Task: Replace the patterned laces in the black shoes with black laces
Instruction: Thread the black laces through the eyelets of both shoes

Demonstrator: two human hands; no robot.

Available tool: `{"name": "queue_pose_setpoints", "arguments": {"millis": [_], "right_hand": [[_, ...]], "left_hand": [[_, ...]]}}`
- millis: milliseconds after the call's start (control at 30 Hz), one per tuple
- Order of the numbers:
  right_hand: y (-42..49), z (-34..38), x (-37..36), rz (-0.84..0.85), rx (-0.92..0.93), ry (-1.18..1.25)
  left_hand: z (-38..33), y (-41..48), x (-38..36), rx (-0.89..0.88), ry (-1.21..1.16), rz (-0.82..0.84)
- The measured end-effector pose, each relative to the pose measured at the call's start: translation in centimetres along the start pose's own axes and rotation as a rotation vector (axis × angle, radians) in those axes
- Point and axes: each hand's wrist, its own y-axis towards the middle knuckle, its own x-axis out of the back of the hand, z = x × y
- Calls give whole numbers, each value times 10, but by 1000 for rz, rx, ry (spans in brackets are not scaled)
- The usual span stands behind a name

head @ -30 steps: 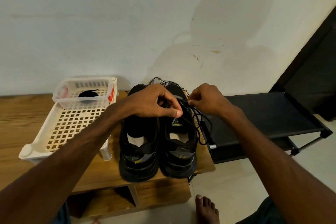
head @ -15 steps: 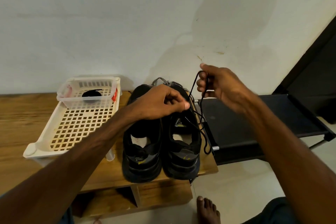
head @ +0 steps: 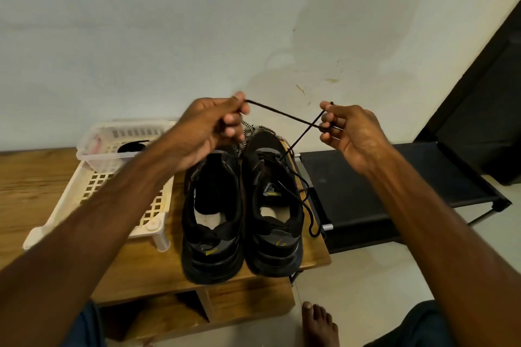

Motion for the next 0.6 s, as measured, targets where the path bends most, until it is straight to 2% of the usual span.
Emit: {"name": "queue_pose_setpoints", "arguments": {"millis": [100,200,267,333,400,467,533,600], "right_hand": [[6,-3,8,-83,-15,-118],[9,-5,11,-120,31,-305],[9,-9,10,-84,72,-544],[9,-16,9,-28,156,-972],[6,-23,4,-11,239,-1295],[2,-26,-4,59,346,-1314],[-4,-23,-13,220,445,-1153],[-10,-23,-21,363,455,-1046]], "left_hand": [[-9,0,21,0,-242,-73],[-9,0,35,-35,-324,-128],[-5,1,34,-39,-184,-182],[2,-1,24,-58,155,-238],[9,-4,10,-91,427,-195],[17,-6,-2,-109,586,-105],[24,-5,-12,-121,697,-59],[27,-3,-18,-129,724,-39]]}}
